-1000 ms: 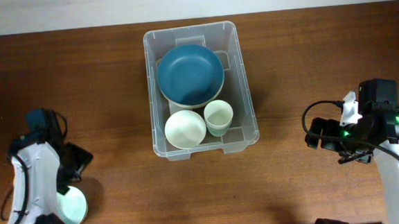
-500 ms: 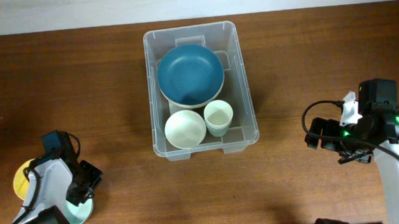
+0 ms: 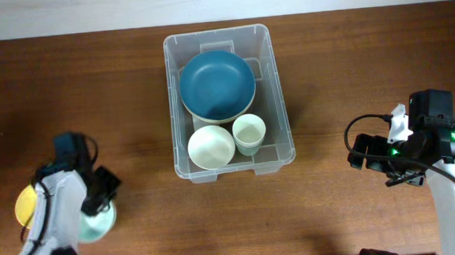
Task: Pack container
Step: 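Grip the rim of the mint green bowl with the left gripper, then stack the mint green bowl onto the cream bowl in the container, then grip the rim of the yellow bowl with the left gripper, then stack the yellow bowl onto the mint bowl and release it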
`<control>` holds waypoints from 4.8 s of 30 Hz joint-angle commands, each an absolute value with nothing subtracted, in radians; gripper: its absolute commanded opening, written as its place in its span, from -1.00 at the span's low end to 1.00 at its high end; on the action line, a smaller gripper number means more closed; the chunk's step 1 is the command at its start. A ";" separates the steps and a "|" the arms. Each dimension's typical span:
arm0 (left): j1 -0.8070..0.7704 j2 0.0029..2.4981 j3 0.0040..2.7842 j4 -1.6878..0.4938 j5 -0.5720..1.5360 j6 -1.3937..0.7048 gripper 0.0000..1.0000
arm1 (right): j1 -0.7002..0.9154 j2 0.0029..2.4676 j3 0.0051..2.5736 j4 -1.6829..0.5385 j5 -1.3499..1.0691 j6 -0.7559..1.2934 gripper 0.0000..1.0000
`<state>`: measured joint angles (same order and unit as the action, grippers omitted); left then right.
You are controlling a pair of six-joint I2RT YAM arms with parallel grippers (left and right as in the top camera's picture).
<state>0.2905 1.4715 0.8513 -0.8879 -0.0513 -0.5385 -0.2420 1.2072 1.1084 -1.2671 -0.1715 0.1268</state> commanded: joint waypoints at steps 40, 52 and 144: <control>-0.585 1.762 1.519 -1.015 -0.113 -0.450 -0.24 | -0.235 1.203 1.106 -1.260 -0.173 0.120 0.98; -0.026 1.695 1.782 -1.420 -0.233 -0.591 0.02 | -0.235 1.203 1.104 -1.263 -0.173 0.120 0.98; -0.626 1.889 1.684 -1.145 -0.135 -0.511 -0.99 | -0.235 1.204 1.104 -1.259 -0.173 0.120 0.98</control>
<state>-0.6235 1.8420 1.6745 -1.1431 -0.1371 -0.4984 -0.2420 1.2072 1.1084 -1.2621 -0.1715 0.1272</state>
